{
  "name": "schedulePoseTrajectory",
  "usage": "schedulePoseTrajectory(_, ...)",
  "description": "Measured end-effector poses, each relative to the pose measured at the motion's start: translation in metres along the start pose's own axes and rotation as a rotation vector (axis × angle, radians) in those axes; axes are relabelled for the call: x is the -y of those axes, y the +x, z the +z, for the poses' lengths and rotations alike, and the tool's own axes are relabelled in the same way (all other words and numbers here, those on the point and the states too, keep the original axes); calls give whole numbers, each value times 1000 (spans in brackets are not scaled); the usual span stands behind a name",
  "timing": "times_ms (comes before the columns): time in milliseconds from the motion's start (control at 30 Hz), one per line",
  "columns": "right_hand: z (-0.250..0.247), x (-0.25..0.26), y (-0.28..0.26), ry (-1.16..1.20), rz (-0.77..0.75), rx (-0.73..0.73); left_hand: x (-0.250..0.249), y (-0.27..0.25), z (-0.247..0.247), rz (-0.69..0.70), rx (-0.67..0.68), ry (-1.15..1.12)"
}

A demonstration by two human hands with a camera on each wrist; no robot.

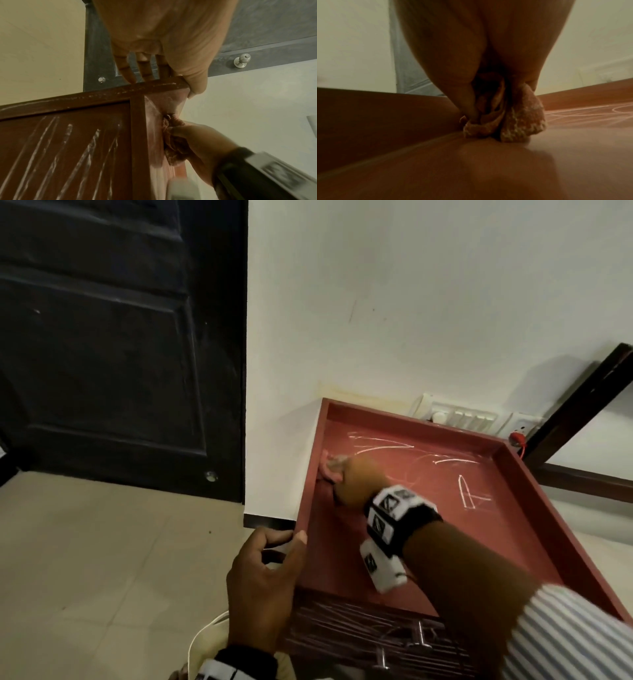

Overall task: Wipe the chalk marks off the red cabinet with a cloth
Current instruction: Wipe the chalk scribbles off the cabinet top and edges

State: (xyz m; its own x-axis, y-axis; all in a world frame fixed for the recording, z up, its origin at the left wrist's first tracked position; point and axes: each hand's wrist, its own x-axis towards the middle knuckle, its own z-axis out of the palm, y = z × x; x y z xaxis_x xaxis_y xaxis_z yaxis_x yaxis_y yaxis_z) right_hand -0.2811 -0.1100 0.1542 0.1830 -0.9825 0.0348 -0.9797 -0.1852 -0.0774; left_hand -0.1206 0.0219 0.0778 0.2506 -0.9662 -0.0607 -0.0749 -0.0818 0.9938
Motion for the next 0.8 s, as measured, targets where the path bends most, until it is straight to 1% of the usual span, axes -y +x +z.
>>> schedulePoseTrajectory(33,1,4,-25,35,-48,-55,-1,-1,1,-2,-13,1)
schedulePoseTrajectory(100,-2,21,-80,86,-113,1,0,-3,3,-14,-29,-2)
schedulePoseTrajectory(133,-4,31,-101,123,-152,0,0,-3,3,-22,-35,-7)
schedulePoseTrajectory(167,-2,37,-114,99,-219,-43,-1,-4,4,-26,-39,-14)
schedulePoseTrajectory(200,-1,40,-117,97,-227,-53,-2,-5,4,-24,-42,-17)
schedulePoseTrajectory(300,13,28,-93,149,-95,62,-1,-6,3,-16,-43,-25)
schedulePoseTrajectory(367,13,22,-73,196,-56,78,1,-5,1,-14,-37,-21)
schedulePoseTrajectory(433,7,15,-45,149,-27,128,2,-4,0,-10,-26,-17)
schedulePoseTrajectory(500,5,4,-6,129,47,117,1,-3,-1,3,-19,-20)
schedulePoseTrajectory(567,9,-7,36,53,111,23,0,-2,-1,15,-11,-33)
schedulePoseTrajectory(600,10,-11,54,39,139,24,0,0,-1,17,-6,-45)
schedulePoseTrajectory(667,7,-15,81,30,198,85,-1,0,0,17,-3,-54)
schedulePoseTrajectory(733,3,-21,106,-22,209,79,-1,2,0,15,0,-56)
schedulePoseTrajectory(800,6,-27,124,-107,215,113,-1,3,0,17,-2,-45)
